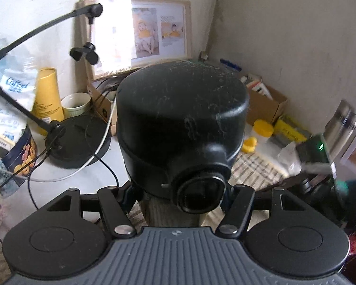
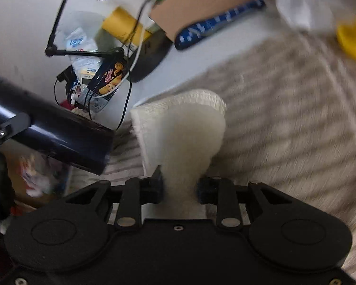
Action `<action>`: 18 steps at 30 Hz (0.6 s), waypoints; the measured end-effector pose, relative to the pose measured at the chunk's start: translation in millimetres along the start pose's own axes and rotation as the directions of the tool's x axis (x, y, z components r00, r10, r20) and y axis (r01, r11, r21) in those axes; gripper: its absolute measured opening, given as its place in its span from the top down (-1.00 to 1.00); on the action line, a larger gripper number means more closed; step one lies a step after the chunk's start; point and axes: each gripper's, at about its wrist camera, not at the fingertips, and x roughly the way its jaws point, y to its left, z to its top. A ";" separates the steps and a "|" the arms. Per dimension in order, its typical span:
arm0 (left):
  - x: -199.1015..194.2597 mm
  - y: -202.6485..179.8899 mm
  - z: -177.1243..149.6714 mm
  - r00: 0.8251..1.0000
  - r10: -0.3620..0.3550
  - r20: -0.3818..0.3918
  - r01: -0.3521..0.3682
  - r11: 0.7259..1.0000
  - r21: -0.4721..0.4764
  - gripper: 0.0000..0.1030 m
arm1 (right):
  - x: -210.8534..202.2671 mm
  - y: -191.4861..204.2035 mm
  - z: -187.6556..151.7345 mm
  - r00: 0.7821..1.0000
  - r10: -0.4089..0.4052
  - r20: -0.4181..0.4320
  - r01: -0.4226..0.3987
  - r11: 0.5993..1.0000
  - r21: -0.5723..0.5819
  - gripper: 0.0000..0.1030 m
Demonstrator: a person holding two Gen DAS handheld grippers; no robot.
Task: Clean container
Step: 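Lower the black bottle onto the striped mat with the left gripper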
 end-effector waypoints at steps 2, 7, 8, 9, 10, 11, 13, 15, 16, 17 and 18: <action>10.7 -8.3 -3.5 1.000 0.025 -0.008 -0.024 0.999 0.033 -0.24 | 2.0 1.7 4.2 1.000 -0.007 -0.006 0.006 0.999 -0.054 0.51; 25.6 -15.5 -14.0 0.997 0.069 -0.025 -0.067 0.995 0.069 -0.25 | 6.7 -22.8 6.9 1.000 0.017 -0.017 -0.016 1.000 0.013 0.37; 28.0 -15.2 -16.5 0.997 0.069 -0.034 -0.067 0.996 0.066 -0.25 | 6.1 -28.0 7.5 0.999 0.035 -0.014 -0.034 0.998 0.049 0.29; 31.9 -15.3 -18.3 0.997 0.070 -0.044 -0.067 0.995 0.067 -0.25 | 5.4 -32.6 8.4 0.998 0.054 -0.009 -0.053 0.995 0.083 0.23; 34.8 -16.2 -20.2 0.996 0.074 -0.045 -0.070 0.995 0.070 -0.25 | 1.5 -34.5 8.4 0.999 0.054 -0.002 -0.054 0.994 0.093 0.06; 35.4 -17.5 -21.6 0.997 0.075 -0.036 -0.073 0.995 0.074 -0.25 | -3.5 -34.6 7.9 0.999 0.043 0.006 -0.044 0.995 0.086 -0.07; 37.2 -19.6 -21.6 0.996 0.079 -0.037 -0.076 0.994 0.083 -0.25 | -13.7 -34.9 6.8 0.999 0.026 0.021 -0.028 0.996 0.082 -0.21; 39.5 -20.4 -19.2 0.995 0.085 -0.053 -0.080 0.993 0.086 -0.26 | -23.4 -38.2 5.6 0.999 0.035 0.033 -0.038 0.993 0.112 -0.36; 40.2 -20.8 -18.2 0.995 0.086 -0.059 -0.081 0.993 0.087 -0.26 | -28.0 -39.0 5.0 0.999 0.033 0.036 -0.037 0.992 0.123 -0.45; 40.6 -20.9 -17.6 0.994 0.086 -0.063 -0.080 0.993 0.086 -0.26 | -32.7 -39.1 4.2 0.999 0.030 0.038 -0.035 0.991 0.126 -0.50; 41.1 -20.7 -16.9 0.994 0.086 -0.069 -0.080 0.993 0.084 -0.26 | -36.5 -37.9 3.4 0.999 0.027 0.039 -0.032 0.992 0.124 -0.52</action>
